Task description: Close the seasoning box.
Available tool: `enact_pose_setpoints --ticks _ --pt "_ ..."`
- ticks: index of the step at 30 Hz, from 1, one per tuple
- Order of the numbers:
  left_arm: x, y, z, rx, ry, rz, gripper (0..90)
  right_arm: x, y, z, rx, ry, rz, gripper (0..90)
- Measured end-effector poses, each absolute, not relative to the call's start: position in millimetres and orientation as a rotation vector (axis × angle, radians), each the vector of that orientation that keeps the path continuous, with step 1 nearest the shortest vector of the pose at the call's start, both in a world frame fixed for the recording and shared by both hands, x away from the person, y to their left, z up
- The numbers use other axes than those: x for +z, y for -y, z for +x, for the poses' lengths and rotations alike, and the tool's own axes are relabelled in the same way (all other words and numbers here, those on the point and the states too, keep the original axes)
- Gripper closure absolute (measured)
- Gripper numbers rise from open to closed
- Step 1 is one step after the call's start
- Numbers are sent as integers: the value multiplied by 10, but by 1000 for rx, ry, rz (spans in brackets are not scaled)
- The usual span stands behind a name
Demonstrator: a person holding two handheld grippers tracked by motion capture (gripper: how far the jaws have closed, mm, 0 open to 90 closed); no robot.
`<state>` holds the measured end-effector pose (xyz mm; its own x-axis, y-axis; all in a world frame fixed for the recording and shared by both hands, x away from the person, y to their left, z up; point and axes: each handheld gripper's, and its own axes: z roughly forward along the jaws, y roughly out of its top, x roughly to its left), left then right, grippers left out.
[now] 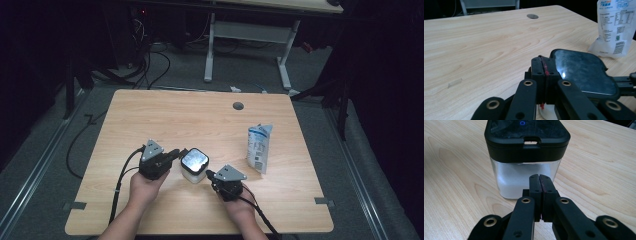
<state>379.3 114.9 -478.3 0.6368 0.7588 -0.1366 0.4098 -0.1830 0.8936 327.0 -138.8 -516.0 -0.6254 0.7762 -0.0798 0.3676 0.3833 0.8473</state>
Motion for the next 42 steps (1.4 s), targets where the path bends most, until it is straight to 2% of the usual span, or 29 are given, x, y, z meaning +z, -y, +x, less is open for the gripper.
enact_pose_setpoints --ticks 16,42 --pt "-5105 -1091 3863 365 -994 1865 899 -5165 1434 3268 1162 -2171 995 884" --pt "-5160 -915 4192 370 -947 1884 900 -5180 1472 3260 1153 -2169 1010 881"
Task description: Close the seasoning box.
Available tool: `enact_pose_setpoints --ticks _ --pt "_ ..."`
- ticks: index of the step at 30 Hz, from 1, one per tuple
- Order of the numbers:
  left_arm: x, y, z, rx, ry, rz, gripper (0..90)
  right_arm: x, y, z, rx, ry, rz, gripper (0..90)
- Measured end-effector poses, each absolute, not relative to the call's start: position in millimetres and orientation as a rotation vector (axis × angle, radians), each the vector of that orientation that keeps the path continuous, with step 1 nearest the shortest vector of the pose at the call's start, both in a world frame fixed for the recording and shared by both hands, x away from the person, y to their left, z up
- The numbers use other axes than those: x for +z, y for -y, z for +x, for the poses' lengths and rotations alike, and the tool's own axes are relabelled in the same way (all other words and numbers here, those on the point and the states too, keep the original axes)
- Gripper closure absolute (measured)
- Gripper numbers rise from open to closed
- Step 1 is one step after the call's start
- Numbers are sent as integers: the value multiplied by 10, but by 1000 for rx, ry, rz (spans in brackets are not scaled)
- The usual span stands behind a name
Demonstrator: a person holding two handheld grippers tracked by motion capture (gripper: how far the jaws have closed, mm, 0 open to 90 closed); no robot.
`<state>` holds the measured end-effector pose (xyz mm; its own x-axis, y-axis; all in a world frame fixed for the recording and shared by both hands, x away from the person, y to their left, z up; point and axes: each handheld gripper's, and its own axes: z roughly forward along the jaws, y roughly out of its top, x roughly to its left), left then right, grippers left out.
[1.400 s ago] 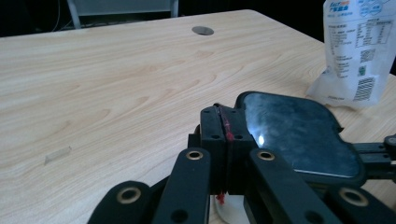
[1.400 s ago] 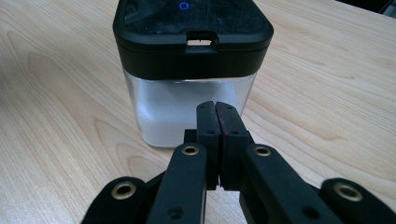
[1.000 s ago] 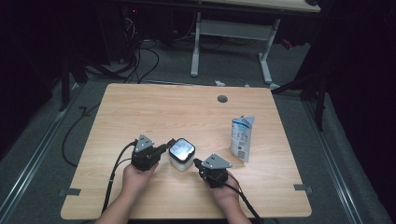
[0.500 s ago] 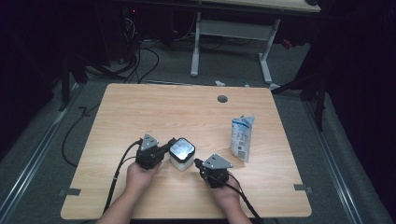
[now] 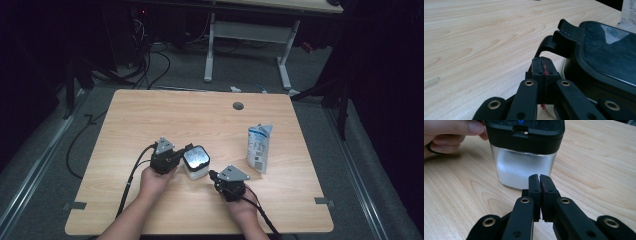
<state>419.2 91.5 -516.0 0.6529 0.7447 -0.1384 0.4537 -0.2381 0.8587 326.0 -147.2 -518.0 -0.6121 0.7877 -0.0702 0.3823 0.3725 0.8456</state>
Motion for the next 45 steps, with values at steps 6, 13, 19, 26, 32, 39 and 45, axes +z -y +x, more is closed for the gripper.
enact_pose_setpoints --ticks 6,13,19,26,32,39,45 --pt "-5154 -931 4183 375 -943 1884 896 -5175 1503 3253 1149 -2162 1018 880" --pt "-5145 -1172 4054 392 -960 1859 801 -5172 1520 3260 1155 -2149 1027 889" --pt "-5157 -1495 3877 456 -1002 1871 744 -5188 1521 3291 1125 -2146 1043 900" --pt "-5130 -1821 3640 514 -1005 1887 653 -5175 1547 3342 1123 -2128 1066 900" --pt "-5199 -2014 3544 502 -1033 1861 598 -5162 1556 3432 1113 -2109 1102 900" --pt "-5182 -2104 3575 510 -1062 1830 585 -5184 1473 3544 1081 -2125 1107 900" --pt "-5182 -2102 3576 507 -1059 1830 578 -5197 1456 3595 1073 -2133 1105 900"
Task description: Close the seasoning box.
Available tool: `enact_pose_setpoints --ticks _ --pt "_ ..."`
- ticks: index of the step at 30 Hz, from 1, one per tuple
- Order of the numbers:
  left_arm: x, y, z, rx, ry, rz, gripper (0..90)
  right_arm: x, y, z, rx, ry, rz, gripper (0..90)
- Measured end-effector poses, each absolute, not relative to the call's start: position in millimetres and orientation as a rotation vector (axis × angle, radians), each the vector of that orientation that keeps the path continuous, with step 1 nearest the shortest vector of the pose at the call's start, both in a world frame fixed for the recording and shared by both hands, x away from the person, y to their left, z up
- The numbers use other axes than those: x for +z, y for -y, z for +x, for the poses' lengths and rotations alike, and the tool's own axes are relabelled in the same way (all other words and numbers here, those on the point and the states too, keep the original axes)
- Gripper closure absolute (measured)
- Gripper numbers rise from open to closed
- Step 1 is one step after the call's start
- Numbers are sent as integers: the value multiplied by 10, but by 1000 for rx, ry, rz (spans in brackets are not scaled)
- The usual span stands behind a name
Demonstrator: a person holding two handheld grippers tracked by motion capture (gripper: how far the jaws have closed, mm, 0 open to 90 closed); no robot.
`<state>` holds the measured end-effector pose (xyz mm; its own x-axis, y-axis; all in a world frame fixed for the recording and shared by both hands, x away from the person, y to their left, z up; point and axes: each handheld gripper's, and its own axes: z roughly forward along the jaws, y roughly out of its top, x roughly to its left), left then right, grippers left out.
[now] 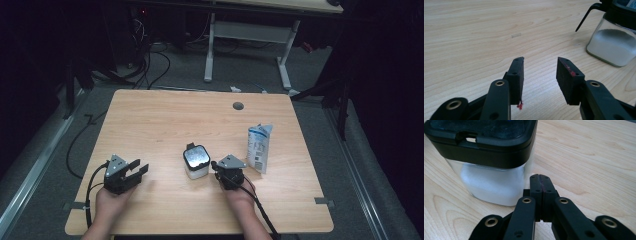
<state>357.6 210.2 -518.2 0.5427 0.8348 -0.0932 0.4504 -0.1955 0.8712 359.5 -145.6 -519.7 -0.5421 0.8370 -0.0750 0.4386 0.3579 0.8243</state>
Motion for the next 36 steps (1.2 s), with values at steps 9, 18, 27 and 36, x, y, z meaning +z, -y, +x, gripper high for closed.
enact_pose_setpoints --ticks 9,18,27,36 --pt "-5191 -2109 3571 505 -1063 1825 578 -5201 1395 3547 1074 -2154 1078 900" --pt "-5195 -2097 3570 503 -1060 1828 578 -5185 1303 3429 1093 -2169 1032 900" --pt "-5204 -2094 3569 500 -1059 1831 578 -5191 1257 3381 1105 -2180 1022 899" --pt "-5191 -2104 3564 497 -1061 1822 589 -5188 1238 3340 1118 -2179 1016 883"
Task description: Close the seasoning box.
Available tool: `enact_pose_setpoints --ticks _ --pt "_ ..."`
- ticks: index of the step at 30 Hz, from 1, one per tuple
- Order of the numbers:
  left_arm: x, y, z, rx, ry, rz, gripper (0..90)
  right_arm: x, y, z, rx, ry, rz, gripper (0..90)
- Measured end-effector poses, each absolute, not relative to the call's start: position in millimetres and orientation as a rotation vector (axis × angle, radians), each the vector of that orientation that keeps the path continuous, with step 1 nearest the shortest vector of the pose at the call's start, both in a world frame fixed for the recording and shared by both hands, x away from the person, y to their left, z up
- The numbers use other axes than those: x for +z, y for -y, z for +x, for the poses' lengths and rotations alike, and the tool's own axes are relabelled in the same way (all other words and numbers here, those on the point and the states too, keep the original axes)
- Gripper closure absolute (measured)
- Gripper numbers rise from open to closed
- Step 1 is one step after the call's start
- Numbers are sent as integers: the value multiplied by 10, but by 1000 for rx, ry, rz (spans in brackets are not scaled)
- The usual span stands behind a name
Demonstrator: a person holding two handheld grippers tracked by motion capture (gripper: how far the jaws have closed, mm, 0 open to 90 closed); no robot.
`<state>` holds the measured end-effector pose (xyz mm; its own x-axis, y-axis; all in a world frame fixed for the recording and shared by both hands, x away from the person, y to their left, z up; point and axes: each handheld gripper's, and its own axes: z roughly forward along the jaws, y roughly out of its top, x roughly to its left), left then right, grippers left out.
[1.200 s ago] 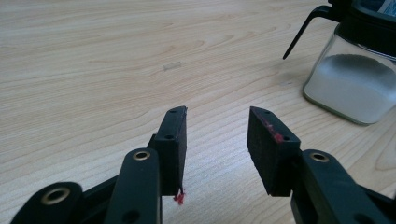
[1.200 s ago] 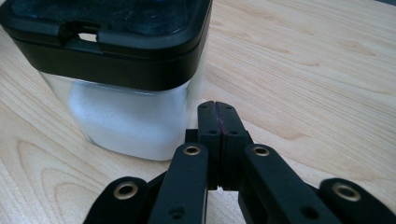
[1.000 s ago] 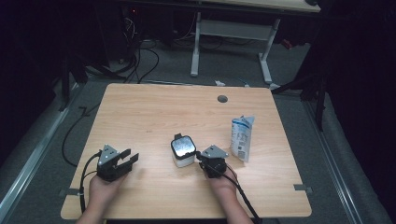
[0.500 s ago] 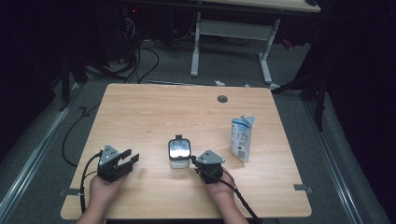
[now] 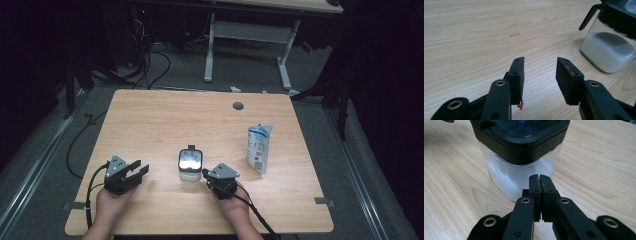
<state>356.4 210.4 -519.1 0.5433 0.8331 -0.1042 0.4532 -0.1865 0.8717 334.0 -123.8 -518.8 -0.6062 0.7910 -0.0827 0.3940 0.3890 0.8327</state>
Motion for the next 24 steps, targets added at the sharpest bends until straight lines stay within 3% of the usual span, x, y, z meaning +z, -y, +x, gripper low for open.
enact_pose_setpoints --ticks 11,24 --pt "-5190 -2121 3559 497 -1066 1825 591 -5164 1622 3255 1085 -2131 1085 804" --pt "-5205 -2078 3579 531 -1077 1860 570 -5184 2469 2964 1121 -2001 1233 642"
